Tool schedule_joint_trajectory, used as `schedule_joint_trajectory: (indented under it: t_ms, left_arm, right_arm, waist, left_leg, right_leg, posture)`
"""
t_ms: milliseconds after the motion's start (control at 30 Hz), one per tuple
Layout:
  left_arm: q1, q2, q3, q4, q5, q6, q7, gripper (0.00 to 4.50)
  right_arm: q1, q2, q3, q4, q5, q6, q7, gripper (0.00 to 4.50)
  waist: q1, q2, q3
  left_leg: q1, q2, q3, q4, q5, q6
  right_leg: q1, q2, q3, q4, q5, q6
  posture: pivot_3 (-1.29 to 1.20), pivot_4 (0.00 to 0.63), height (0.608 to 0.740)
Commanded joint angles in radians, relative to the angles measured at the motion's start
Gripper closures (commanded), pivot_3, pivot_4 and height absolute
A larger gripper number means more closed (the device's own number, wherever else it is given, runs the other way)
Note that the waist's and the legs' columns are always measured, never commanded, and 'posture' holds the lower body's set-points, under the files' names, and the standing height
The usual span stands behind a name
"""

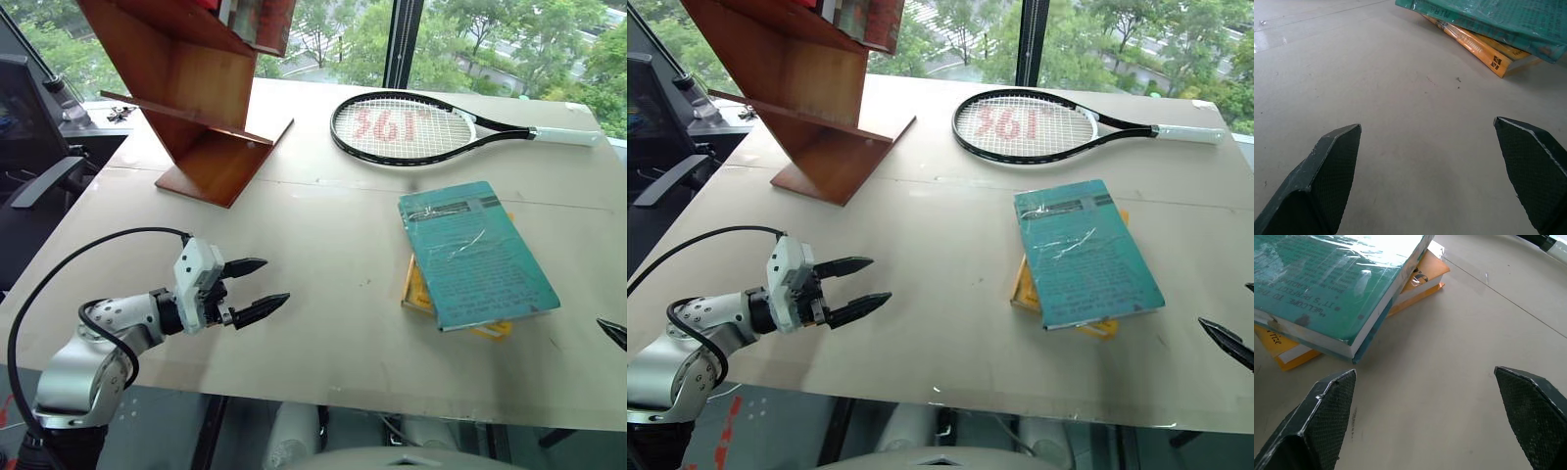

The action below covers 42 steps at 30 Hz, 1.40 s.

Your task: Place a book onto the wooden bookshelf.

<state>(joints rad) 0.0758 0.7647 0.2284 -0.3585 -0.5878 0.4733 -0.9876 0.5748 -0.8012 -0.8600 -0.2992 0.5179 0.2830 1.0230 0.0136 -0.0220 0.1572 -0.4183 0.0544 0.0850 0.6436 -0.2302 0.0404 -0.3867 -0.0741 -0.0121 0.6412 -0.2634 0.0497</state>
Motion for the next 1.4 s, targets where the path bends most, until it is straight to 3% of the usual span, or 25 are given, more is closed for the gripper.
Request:
schedule_joint_trajectory:
  t_ms: [33,133,200,333,467,500,900,1067,1167,1233,1400]
  left_arm:
    - [-0.051,0.017,0.016,-0.009,-0.02,-0.011,-0.017,0.03]
    - [-0.111,0.018,-0.006,-0.035,-0.045,-0.018,-0.055,0.03]
    - [-0.128,0.018,-0.015,-0.055,-0.05,-0.021,-0.074,0.0]
    - [-0.147,0.026,-0.03,-0.096,-0.067,-0.049,-0.132,0.0]
    - [-0.149,0.04,-0.043,-0.126,-0.069,-0.072,-0.182,0.0]
    - [-0.148,0.041,-0.038,-0.136,-0.09,-0.065,-0.192,0.0]
    - [-0.135,0.034,-0.011,-0.166,-0.188,-0.006,-0.155,0.0]
    - [-0.122,0.026,-0.023,-0.167,-0.159,0.019,-0.08,0.0]
    - [-0.121,0.007,-0.043,-0.159,-0.173,0.116,0.04,0.0]
    - [-0.134,0.009,-0.064,-0.153,-0.232,0.236,0.096,0.0]
    - [-0.336,-0.105,-0.064,0.028,-0.475,0.638,0.367,0.0]
  right_arm:
    - [-0.028,-0.002,-0.025,-0.036,0.009,0.018,-0.043,0.0]
    - [-0.121,-0.012,0.022,-0.133,0.069,0.17,-0.174,0.0]
    - [-0.175,-0.038,0.055,-0.146,0.072,0.266,-0.234,0.57]
    - [-0.307,-0.098,0.17,-0.167,0.035,0.38,-0.343,2.25]
    - [-0.385,-0.161,0.289,-0.164,-0.044,0.448,-0.403,4.27]
    - [-0.417,-0.173,0.337,-0.162,-0.06,0.469,-0.421,4.46]
    - [-0.66,-0.11,0.661,-0.252,-0.038,0.649,-0.46,4.46]
    - [-0.7,-0.075,0.702,-0.237,-0.068,0.635,-0.48,4.46]
    - [-0.638,-0.068,0.61,-0.235,-0.064,0.494,-0.406,4.46]
    - [-0.531,-0.051,0.493,-0.243,-0.031,0.37,-0.297,3.59]
    - [-0.273,0.048,0.229,-0.266,0.099,0.135,-0.021,1.33]
  waist:
    - [0.001,0.0,0.0]
    - [0.001,0.0,0.0]
    - [-0.002,0.001,0.0]
    - [-0.003,0.0,0.0]
    - [0.001,0.001,0.0]
    - [0.001,0.001,0.0]
    - [-0.002,0.001,0.0]
    - [0.001,0.001,0.0]
    - [0.004,0.0,0.0]
    - [0.004,0.0,0.0]
    - [0.015,0.0,0.0]
  left_leg:
    - [0.0,0.0,0.0,0.0,0.0,0.0]
    - [0.0,0.0,-0.001,0.001,0.0,0.0]
    - [0.0,0.0,0.0,0.001,0.0,0.0]
    - [0.0,-0.001,0.002,0.001,0.0,0.0]
    - [0.0,-0.001,0.002,0.0,0.0,0.0]
    - [0.0,-0.001,0.002,0.0,0.0,0.0]
    - [-0.001,0.0,0.001,0.003,0.0,0.0]
    - [-0.001,0.0,0.002,0.004,0.0,0.0]
    - [-0.001,0.0,0.001,0.004,0.0,0.0]
    - [-0.002,0.0,0.0,0.005,0.0,0.0]
    - [-0.004,0.0,-0.007,0.007,0.001,0.0]
  right_leg:
    - [0.0,0.0,0.0,0.0,0.0,0.0]
    - [0.0,0.001,-0.001,0.0,0.0,0.0]
    - [0.0,0.001,0.0,0.001,0.001,-0.001]
    - [0.0,0.003,0.002,0.001,0.001,-0.001]
    - [-0.001,0.005,0.001,0.001,0.001,-0.001]
    - [-0.001,0.005,0.001,0.001,0.001,-0.001]
    - [-0.001,0.008,0.001,0.002,0.001,0.0]
    - [-0.001,0.008,0.001,0.002,0.001,0.001]
    - [0.0,0.008,0.001,0.002,0.002,0.003]
    - [0.0,0.008,0.001,0.002,0.003,0.004]
    - [0.002,0.01,-0.004,0.003,0.002,0.006]
  posture:
    - [0.0,0.15,0.739]
    - [0.0,0.15,0.739]
    - [0.0,0.15,0.739]
    - [0.0,0.15,0.739]
    - [0.0,0.15,0.739]
    - [0.0,0.15,0.739]
    - [0.0,0.15,0.739]
    - [0.0,0.15,0.739]
    - [0.0,0.15,0.739]
    - [0.0,0.15,0.739]
    - [0.0,0.15,0.739]
